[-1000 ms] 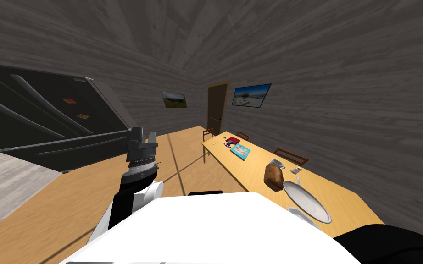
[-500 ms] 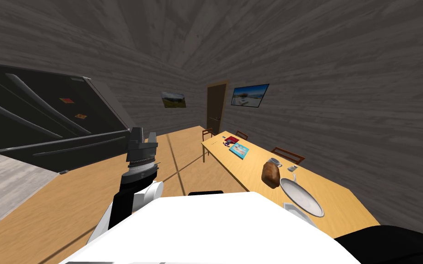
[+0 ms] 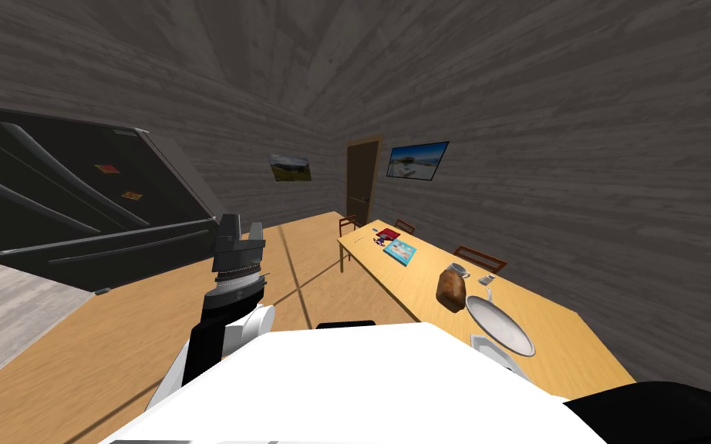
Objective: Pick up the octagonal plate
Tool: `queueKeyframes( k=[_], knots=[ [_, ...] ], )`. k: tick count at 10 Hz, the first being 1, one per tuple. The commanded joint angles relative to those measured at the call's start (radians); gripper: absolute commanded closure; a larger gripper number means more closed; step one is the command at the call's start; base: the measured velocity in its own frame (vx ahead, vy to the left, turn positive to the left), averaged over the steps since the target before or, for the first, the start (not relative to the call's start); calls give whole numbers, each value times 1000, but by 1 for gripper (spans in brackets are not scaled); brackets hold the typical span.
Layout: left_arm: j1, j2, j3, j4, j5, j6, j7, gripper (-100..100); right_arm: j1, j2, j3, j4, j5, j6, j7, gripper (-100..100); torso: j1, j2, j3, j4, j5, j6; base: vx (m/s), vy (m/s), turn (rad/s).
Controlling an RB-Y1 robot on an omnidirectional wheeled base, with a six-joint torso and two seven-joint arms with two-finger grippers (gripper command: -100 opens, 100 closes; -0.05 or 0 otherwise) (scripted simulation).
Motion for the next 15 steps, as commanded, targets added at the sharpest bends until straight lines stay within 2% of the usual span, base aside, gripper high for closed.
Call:
queueKeyframes(
  k=[1,2,3,4,5,6,7,8,10,11,12,14,15],
  knots=[
    [0,0,0,0,0,0,0,0,-19,-14,50,-7,-17,19,-22,-100,0,0,0,0,0,0,-41,-15,-22],
    [0,0,0,0,0,0,0,0,-19,-14,83,-7,-17,19,-22,-100,0,0,0,0,0,0,-17,-9,2],
    [0,0,0,0,0,0,0,0,-51,-34,127,-13,-58,46,-43,-100,0,-1,0,0,0,0,-26,-11,-40],
    [0,0,0,0,0,0,0,0,-51,-34,160,-13,-58,46,-43,-100,0,-1,0,0,0,0,-28,-9,-16],
    [0,0,0,0,0,0,0,0,-82,-53,193,-18,-99,73,-65,-100,0,-1,0,0,0,0,-42,-12,-41],
    [0,0,0,0,0,0,0,0,-82,-53,229,-18,-99,73,-65,-100,0,0,0,0,0,0,-38,-11,-14],
    [0,0,0,0,0,0,0,0,-82,-53,242,-18,-99,73,-65,-100,0,0,0,0,0,0,-14,-6,5],
    [0,0,0,0,0,0,0,0,-114,-72,276,-23,-140,99,-87,-100,0,-1,0,0,0,0,-21,-12,-44],
    [0,0,0,0,0,0,0,0,-114,-72,321,-23,-140,99,-87,-100,0,-1,0,0,0,0,-22,-9,-4],
    [0,0,0,0,0,0,0,0,-146,-92,353,-29,-182,126,-109,-100,0,-1,-1,0,0,0,-36,-11,-36],
    [0,0,0,0,0,0,0,0,-146,-92,351,-29,-182,126,-109,-100,0,0,0,0,0,0,-35,-12,-24],
    [0,0,0,0,0,0,0,0,-146,-92,400,-29,-182,126,-109,-100,0,-1,-1,0,0,0,-6,-3,1],
    [0,0,0,0,0,0,0,0,-177,-111,445,-34,-223,153,-131,-100,1,-2,-1,0,0,0,-20,-9,-45]
  ],
)
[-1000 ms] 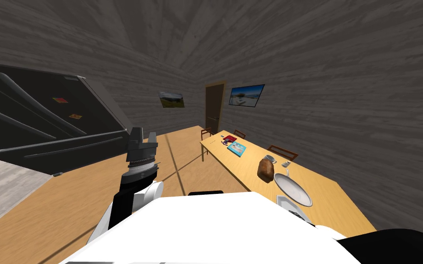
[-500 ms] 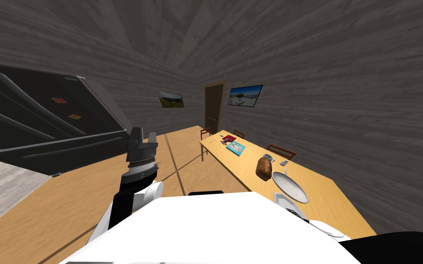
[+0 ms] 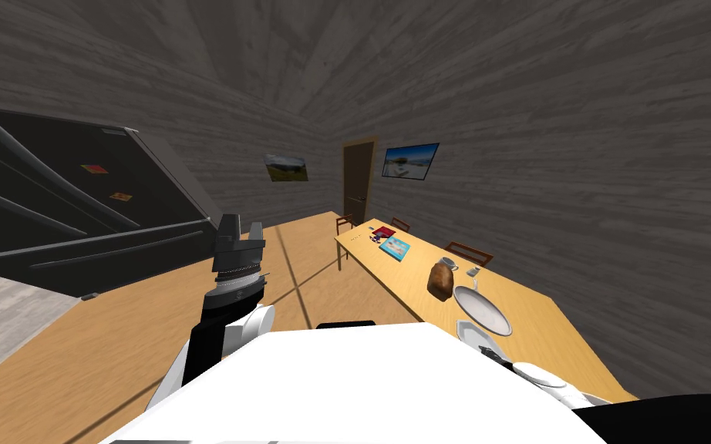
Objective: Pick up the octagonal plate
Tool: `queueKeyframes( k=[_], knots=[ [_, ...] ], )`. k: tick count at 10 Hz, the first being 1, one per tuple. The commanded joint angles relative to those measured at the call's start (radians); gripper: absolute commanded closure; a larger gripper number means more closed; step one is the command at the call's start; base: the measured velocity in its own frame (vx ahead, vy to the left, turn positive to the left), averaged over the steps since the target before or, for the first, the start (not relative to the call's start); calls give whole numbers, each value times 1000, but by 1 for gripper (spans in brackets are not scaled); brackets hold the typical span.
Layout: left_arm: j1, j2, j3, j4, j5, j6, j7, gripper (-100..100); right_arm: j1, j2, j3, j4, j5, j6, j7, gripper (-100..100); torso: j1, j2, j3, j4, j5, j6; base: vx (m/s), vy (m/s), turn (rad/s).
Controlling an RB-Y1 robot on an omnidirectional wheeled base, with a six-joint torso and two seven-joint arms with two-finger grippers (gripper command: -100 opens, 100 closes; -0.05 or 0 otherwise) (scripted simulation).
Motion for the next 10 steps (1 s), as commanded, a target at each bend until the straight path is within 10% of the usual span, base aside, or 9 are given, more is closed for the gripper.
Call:
queueKeyframes(
  k=[1,3,4,8,9,10],
  knots=[
    [0,0,0,0,0,0,0,0,-13,-15,50,-12,-20,17,-16,-100,0,0,0,0,0,0,-34,-11,-16],
    [0,0,0,0,0,0,0,0,-16,-10,54,-5,-17,14,-12,-100,0,0,0,0,0,0,-9,-3,3],
    [0,0,0,0,0,0,0,0,-16,-10,56,-4,-18,14,-13,100,0,0,0,0,0,0,0,0,0],
    [0,0,0,0,0,0,0,0,-12,-3,61,-8,-17,8,-12,100,-6,-4,-1,2,3,-3,-4,7,-7],
    [0,0,0,0,0,0,0,0,-13,-5,60,-7,-17,9,-12,0,-7,-4,-1,1,0,-2,0,0,0],
    [0,0,0,0,0,0,0,0,18,5,10,-7,21,-9,6,100,-8,-4,-1,1,0,-2,37,-2,55]
  ],
)
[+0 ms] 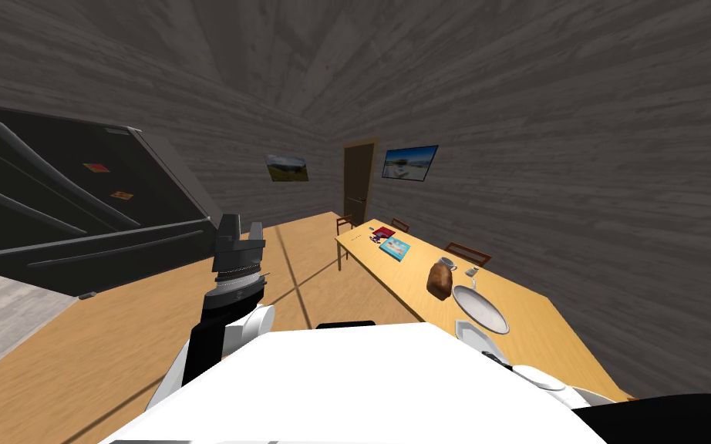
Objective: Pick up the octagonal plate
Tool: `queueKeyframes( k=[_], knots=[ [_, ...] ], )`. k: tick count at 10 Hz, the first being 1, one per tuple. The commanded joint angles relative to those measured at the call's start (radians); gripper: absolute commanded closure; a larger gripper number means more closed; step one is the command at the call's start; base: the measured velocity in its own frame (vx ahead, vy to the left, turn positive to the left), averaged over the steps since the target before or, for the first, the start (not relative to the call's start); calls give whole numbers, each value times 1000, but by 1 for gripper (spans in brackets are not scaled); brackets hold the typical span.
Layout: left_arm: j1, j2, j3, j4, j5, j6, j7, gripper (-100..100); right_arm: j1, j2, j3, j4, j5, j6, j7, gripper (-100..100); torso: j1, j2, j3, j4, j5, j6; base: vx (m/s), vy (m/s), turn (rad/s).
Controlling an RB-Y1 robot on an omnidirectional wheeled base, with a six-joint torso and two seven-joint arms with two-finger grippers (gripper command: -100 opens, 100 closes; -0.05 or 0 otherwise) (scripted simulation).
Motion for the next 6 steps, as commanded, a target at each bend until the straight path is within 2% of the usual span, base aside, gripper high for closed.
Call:
queueKeyframes(
  k=[1,2,3,4,5,6],
  knots=[
    [0,0,0,0,0,0,0,0,14,7,-49,3,18,-11,13,100,0,0,0,0,0,0,46,-8,27],
    [0,0,0,0,0,0,0,0,46,26,-78,8,59,-38,35,100,-1,-1,-1,0,0,0,54,4,47],
    [0,0,0,0,0,0,0,0,46,26,-115,8,59,-38,35,100,0,-1,-1,-1,-1,1,39,14,1],
    [0,0,0,0,0,0,0,0,46,26,-128,8,59,-38,35,100,0,-1,-1,0,-2,0,13,15,-1],
    [0,0,0,0,0,0,0,0,77,45,-165,13,100,-64,57,100,0,0,0,0,-2,0,26,16,51],
    [0,0,0,0,0,0,0,0,77,45,-205,13,100,-64,57,100,0,0,0,0,-3,1,25,17,3]
  ],
)
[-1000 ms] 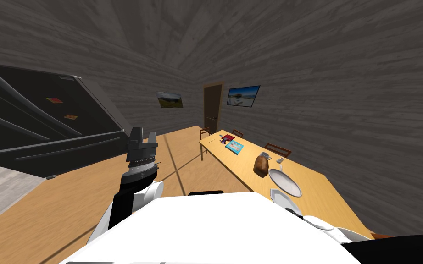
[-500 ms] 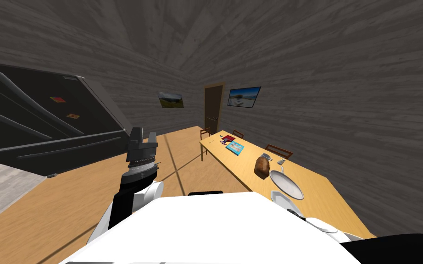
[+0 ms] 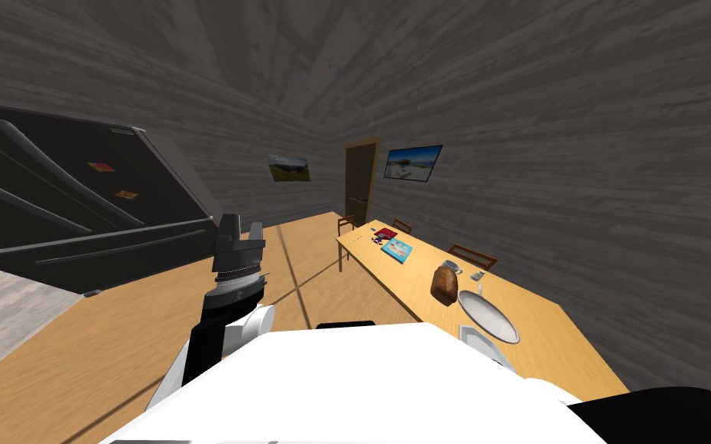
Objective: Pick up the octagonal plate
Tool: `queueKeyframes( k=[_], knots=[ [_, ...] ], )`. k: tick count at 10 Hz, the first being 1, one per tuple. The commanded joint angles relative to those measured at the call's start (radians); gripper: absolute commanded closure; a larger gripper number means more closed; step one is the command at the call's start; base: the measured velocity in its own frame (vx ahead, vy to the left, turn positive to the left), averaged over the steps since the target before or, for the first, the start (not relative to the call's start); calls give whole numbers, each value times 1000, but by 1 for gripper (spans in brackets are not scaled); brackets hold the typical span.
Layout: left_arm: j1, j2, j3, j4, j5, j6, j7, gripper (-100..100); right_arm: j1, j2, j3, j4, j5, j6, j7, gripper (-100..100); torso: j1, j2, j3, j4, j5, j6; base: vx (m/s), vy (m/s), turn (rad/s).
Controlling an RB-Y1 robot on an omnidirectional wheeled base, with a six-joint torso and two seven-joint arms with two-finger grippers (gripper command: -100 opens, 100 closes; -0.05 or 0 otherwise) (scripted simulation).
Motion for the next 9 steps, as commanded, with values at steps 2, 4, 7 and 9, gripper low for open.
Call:
queueKeyframes(
  k=[2,4,7,9],
  knots=[
    [0,0,0,0,0,0,0,0,33,17,-84,2,47,-29,15,100,0,-1,0,0,-1,0,40,9,28],
    [0,0,0,0,0,0,0,0,64,36,-129,7,88,-56,37,100,-1,0,0,0,-1,0,23,8,22],
    [0,0,0,0,0,0,0,0,96,55,-216,13,129,-83,59,100,-1,0,0,0,-1,0,24,10,15],
    [0,0,0,0,0,0,0,0,128,75,-292,18,170,-109,81,100,-1,0,-1,-1,-1,0,35,11,29]
  ],
)
